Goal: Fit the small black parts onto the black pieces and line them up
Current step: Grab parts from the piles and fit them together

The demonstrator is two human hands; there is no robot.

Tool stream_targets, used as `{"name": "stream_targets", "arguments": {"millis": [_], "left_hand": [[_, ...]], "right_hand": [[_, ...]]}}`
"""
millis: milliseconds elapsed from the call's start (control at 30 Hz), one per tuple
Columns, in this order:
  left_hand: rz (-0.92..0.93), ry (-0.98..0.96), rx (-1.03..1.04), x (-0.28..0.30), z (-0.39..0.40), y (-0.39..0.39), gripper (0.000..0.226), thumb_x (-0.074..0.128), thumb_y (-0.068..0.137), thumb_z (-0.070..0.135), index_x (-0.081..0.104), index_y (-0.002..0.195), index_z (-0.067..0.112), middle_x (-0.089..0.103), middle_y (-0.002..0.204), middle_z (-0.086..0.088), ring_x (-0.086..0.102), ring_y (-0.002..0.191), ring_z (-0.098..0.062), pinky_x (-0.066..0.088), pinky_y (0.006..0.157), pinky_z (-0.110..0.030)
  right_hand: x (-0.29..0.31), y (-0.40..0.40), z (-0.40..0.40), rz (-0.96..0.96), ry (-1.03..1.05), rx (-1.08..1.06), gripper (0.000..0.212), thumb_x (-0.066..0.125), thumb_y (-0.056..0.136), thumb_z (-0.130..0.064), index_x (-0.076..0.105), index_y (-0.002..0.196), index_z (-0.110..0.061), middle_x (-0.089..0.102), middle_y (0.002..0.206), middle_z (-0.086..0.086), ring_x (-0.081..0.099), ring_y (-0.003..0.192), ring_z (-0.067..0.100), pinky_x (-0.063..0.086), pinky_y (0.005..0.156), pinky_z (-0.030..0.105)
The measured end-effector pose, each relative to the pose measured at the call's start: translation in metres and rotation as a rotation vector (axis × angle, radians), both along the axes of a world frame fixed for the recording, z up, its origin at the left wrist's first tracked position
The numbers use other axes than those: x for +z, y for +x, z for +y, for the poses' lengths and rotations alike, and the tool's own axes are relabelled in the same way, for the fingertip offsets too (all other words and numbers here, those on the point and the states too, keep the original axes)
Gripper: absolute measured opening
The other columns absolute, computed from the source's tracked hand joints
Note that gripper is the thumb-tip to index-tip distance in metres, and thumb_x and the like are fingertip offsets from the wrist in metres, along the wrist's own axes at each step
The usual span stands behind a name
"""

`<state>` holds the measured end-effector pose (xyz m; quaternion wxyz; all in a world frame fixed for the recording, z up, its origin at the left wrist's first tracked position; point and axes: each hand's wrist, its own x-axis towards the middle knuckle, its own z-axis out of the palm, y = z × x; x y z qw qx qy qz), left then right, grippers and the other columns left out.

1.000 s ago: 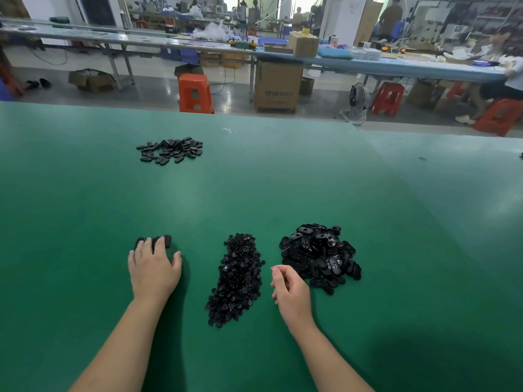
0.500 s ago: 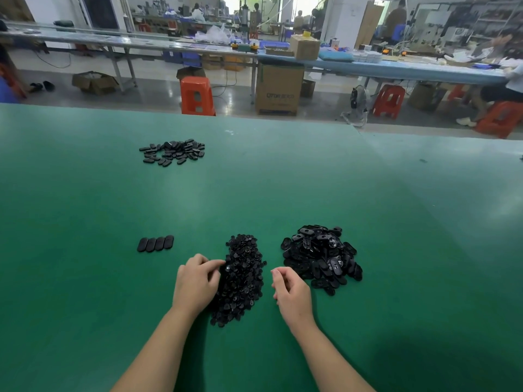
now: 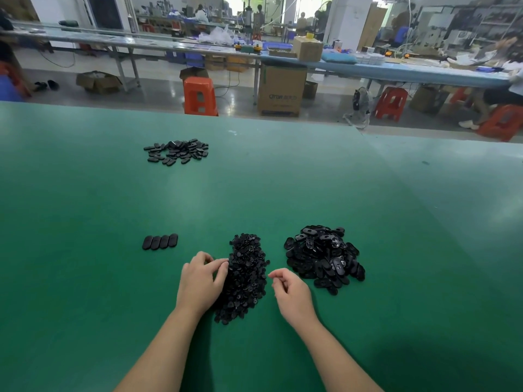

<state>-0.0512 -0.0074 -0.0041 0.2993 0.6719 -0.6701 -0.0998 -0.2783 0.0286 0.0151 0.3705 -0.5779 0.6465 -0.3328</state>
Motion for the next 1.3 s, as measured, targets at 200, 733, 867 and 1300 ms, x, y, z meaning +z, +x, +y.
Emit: {"name": "stream_targets", "arguments": {"millis": [200, 733, 867, 1300], "left_hand": [[0.06, -0.02, 0.018, 0.0, 0.0, 0.001, 0.02, 0.06, 0.097, 0.035, 0.078, 0.104, 0.029, 0.053, 0.091, 0.012, 0.044, 0.08, -0.01, 0.041, 0.08, -0.032], [0.08, 0.013, 0.069, 0.002, 0.0, 0.003, 0.017, 0.065, 0.094, 0.015, 0.077, 0.104, 0.01, 0.059, 0.096, 0.003, 0.055, 0.088, -0.017, 0.05, 0.085, -0.037], [0.1, 0.036, 0.09, 0.001, -0.002, 0.004, 0.017, 0.061, 0.097, 0.013, 0.075, 0.106, 0.009, 0.059, 0.098, 0.004, 0.056, 0.091, -0.019, 0.05, 0.085, -0.034], [0.125, 0.025, 0.104, 0.0, -0.003, 0.004, 0.012, 0.064, 0.095, 0.013, 0.075, 0.1, 0.008, 0.058, 0.096, 0.004, 0.057, 0.088, -0.017, 0.051, 0.083, -0.035]], "right_hand": [[0.016, -0.024, -0.007, 0.191, -0.051, 0.0, 0.02, 0.053, 0.102, -0.016, 0.069, 0.11, -0.024, 0.063, 0.098, -0.011, 0.056, 0.07, -0.002, 0.045, 0.065, 0.013], [0.021, -0.057, -0.016, 0.731, -0.013, -0.021, 0.029, 0.053, 0.103, -0.035, 0.059, 0.13, -0.026, 0.047, 0.124, -0.008, 0.058, 0.07, 0.012, 0.047, 0.061, 0.026], [0.022, -0.059, -0.022, 0.786, 0.022, 0.002, 0.045, 0.052, 0.104, -0.038, 0.047, 0.147, -0.024, 0.044, 0.134, -0.005, 0.056, 0.074, 0.014, 0.04, 0.061, 0.024], [0.033, -0.066, -0.032, 0.702, 0.064, -0.006, 0.027, 0.066, 0.096, -0.037, 0.053, 0.116, -0.024, 0.055, 0.118, -0.006, 0.062, 0.093, 0.016, 0.051, 0.076, 0.032]]}}
